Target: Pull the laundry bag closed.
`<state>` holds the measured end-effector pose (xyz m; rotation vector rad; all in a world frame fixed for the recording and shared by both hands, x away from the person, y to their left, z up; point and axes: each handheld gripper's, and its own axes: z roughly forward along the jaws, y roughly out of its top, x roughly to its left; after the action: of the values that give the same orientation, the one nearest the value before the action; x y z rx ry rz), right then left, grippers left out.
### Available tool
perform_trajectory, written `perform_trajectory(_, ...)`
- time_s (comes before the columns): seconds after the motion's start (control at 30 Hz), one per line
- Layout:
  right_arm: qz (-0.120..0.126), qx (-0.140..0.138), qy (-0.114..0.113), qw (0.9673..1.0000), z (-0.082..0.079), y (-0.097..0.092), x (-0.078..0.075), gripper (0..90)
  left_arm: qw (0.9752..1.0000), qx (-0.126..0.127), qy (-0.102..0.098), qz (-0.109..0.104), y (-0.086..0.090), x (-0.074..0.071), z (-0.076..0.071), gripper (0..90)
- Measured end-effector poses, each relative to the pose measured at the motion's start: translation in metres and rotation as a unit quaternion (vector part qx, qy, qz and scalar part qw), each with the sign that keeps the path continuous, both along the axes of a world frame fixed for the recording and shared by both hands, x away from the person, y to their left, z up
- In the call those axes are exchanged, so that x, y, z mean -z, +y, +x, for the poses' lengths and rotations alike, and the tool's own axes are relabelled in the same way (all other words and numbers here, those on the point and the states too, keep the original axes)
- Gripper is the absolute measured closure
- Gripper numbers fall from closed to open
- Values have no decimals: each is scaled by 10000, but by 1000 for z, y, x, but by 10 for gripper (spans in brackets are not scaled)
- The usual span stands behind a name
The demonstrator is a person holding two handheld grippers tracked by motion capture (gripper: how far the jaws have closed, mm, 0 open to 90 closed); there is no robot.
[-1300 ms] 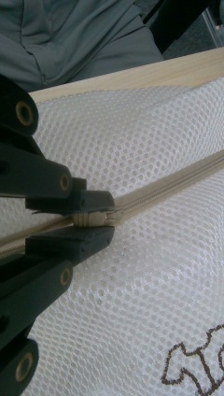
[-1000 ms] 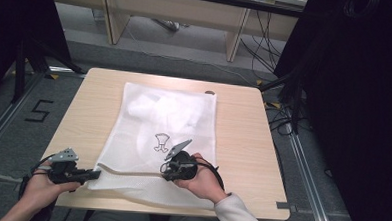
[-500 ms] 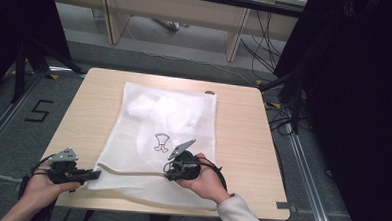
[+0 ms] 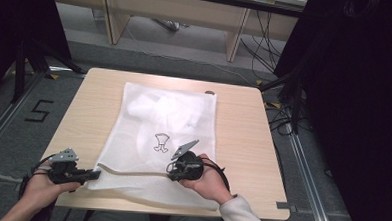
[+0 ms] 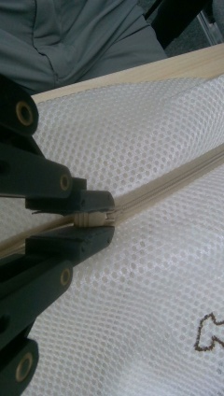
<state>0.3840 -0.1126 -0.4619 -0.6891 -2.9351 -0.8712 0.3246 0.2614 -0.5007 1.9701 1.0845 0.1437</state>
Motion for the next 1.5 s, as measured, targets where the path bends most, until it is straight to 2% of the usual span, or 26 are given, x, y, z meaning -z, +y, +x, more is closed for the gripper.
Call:
perform_trajectory(0.03,-30,84,7,10000,-1,-1,-1,823,10000,7,-2,9,0,0,0,858)
perform_trajectory(0.07,-15,12,29,10000,0,-1,0,823,10000,14,6,7,0,0,0,857)
perform_trajectory(0.2,-17,36,-20,10000,0,-3,0,823,10000,2,3,7,0,0,0,857)
perform_trajectory(0.23,-20,115,72,9999,-1,-4,-1,823,10000,-10,0,-11,0,0,0,857)
perform_trajectory(0.27,8,33,12,10000,0,-4,0,823,10000,-3,6,-10,0,0,0,857)
perform_trajectory(0.33,-27,52,-40,10000,0,-5,-1,823,10000,-11,5,-11,0,0,0,858)
perform_trajectory(0.43,-18,38,-30,10000,0,-6,0,823,10000,-28,0,-26,0,0,0,857)
perform_trajectory(0.47,-54,191,73,9998,-2,-7,-1,823,10000,-10,7,-15,0,0,0,857)
perform_trajectory(0.57,-44,205,104,9997,-2,-8,-1,823,10000,-18,2,-12,0,0,0,857)
perform_trajectory(0.7,6,75,18,10000,0,-10,-1,823,10000,-11,3,-4,0,0,0,857)
perform_trajectory(0.77,-23,114,-18,9999,0,-11,-1,823,10000,-12,2,0,0,0,0,858)
perform_trajectory(1.03,-13,149,39,9999,-1,-14,-1,823,10000,-33,1,-23,0,0,0,857)
perform_trajectory(1.07,-45,241,99,9996,-3,-13,-2,823,10000,-29,-2,-12,0,0,0,857)
perform_trajectory(1.17,-34,278,127,9995,-3,-14,-1,823,10000,-36,-6,-19,0,0,0,857)
perform_trajectory(1.3,-16,214,70,9997,-2,-15,-1,822,10000,-34,-11,-9,0,0,0,857)
perform_trajectory(1.33,-24,168,-7,9999,-1,-15,0,823,10000,-28,6,2,0,0,0,857)
perform_trajectory(1.37,-4,173,54,9998,-1,-16,-1,823,10000,-30,8,-5,0,0,0,857)
perform_trajectory(1.5,10,202,48,9998,-1,-17,-1,823,10000,-24,6,10,1,0,0,857)
